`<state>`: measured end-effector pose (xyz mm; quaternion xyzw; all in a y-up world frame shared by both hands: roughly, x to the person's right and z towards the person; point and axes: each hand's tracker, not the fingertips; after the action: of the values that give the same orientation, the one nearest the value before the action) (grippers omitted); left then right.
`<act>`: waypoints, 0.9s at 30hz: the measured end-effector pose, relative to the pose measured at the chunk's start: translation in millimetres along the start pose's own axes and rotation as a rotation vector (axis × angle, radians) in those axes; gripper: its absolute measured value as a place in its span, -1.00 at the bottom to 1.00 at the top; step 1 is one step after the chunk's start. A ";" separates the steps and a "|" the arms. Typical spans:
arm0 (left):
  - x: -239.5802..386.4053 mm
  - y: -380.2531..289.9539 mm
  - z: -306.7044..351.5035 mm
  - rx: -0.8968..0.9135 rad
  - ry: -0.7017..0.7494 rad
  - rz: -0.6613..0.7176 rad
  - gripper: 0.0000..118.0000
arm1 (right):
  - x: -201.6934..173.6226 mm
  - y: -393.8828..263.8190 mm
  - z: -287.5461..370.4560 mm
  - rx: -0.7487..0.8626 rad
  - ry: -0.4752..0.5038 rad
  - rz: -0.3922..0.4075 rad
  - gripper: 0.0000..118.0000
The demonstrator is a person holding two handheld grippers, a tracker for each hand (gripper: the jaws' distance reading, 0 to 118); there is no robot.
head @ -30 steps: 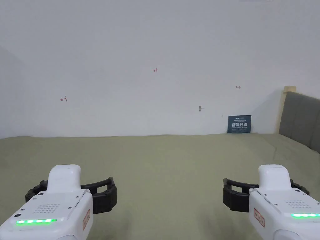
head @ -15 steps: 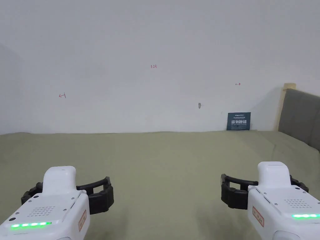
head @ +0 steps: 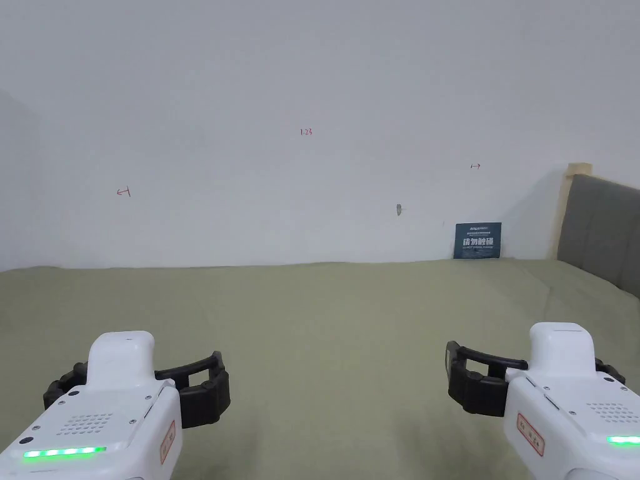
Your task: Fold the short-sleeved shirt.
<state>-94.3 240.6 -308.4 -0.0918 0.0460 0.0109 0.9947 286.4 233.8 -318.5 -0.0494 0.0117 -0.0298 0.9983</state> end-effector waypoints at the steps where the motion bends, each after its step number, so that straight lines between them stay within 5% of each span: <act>1: 0.3 0.5 -0.2 0.000 0.000 -0.002 1.00 | 0.6 0.6 -0.5 0.002 -0.002 -0.007 1.00; 13: -1.2 -2.7 -0.1 -0.010 0.003 0.028 1.00 | 0.7 2.1 2.1 0.008 0.038 -0.031 1.00; 23: -1.3 -1.0 0.2 -0.014 0.007 0.021 1.00 | -11.3 -3.7 1.4 0.038 -0.067 0.144 1.00; 27: -1.6 -1.4 0.8 -0.013 0.010 0.021 1.00 | -13.1 -8.3 2.6 0.060 -0.035 0.188 1.00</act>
<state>-95.8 239.3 -307.3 -0.0976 0.0517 0.0212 0.9937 272.9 226.5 -314.9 -0.0189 -0.0022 0.0646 0.9977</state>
